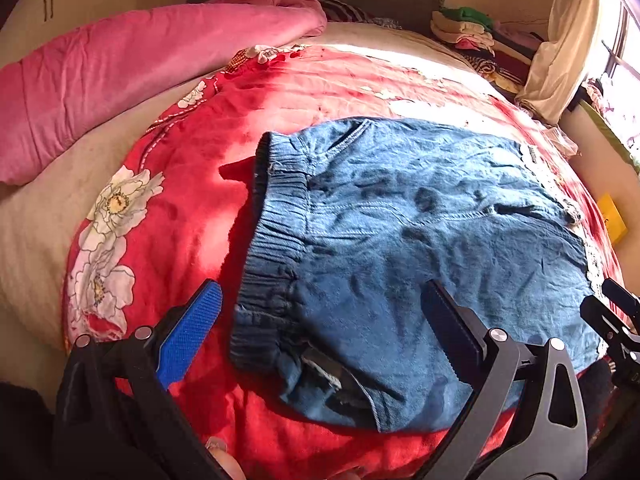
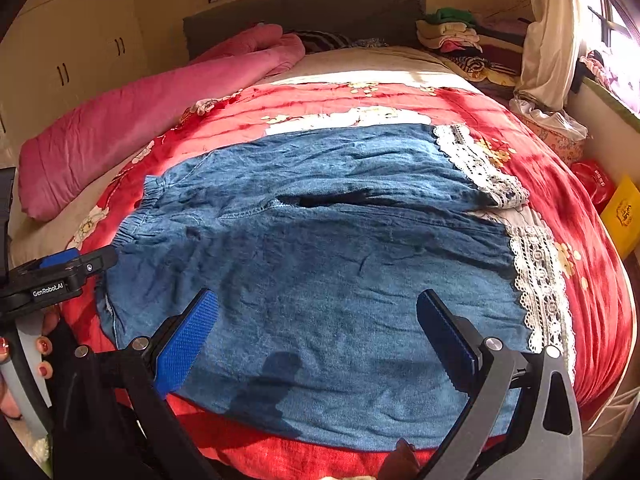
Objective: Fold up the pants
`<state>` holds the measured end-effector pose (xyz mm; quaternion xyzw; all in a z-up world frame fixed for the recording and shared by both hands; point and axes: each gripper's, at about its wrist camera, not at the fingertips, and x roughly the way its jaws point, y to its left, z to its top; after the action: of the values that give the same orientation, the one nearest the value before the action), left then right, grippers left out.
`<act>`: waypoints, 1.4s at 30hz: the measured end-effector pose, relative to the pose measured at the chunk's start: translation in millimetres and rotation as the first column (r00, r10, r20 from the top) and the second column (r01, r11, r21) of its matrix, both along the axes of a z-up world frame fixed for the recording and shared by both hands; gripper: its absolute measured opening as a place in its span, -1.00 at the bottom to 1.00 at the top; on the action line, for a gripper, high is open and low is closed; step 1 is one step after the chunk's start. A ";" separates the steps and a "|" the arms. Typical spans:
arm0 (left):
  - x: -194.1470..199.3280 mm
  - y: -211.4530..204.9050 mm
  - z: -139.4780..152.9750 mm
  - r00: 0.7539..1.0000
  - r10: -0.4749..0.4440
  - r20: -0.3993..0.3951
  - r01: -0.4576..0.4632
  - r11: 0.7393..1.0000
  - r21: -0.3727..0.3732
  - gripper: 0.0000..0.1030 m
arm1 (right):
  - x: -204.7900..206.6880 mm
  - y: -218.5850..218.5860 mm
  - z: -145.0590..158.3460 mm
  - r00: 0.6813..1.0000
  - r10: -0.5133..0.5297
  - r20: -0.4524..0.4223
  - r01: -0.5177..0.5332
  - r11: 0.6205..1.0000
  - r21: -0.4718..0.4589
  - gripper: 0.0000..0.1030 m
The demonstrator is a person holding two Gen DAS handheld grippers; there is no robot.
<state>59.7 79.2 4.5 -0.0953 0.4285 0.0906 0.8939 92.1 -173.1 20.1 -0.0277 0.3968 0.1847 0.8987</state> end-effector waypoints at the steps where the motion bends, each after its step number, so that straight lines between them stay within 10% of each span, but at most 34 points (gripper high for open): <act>1: 5.5 6.6 0.6 1.000 0.005 0.000 -0.005 1.000 -0.001 0.82 | 6.7 4.0 1.9 1.000 0.013 0.000 -0.013 1.000 -0.003 0.92; 19: 126.0 76.6 -23.0 0.996 -0.060 -0.060 0.059 0.998 -0.008 0.82 | 141.3 89.0 13.6 0.973 0.219 -0.066 -0.223 0.972 -0.067 0.92; 29: 155.1 76.5 -45.6 0.987 -0.154 -0.044 0.151 0.986 -0.064 -0.44 | 206.8 135.5 -9.7 0.947 0.298 -0.123 -0.315 0.937 -0.154 0.92; 42: 139.2 99.6 -16.3 0.978 -0.145 0.148 0.169 0.972 -0.165 -0.52 | 251.7 188.7 -53.1 0.863 0.482 -0.151 -0.503 0.788 -0.356 0.91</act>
<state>198.8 178.8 -11.8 -0.1461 0.3796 -0.0254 0.9132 343.8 15.5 -33.0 -0.3006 0.4273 0.3317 0.7855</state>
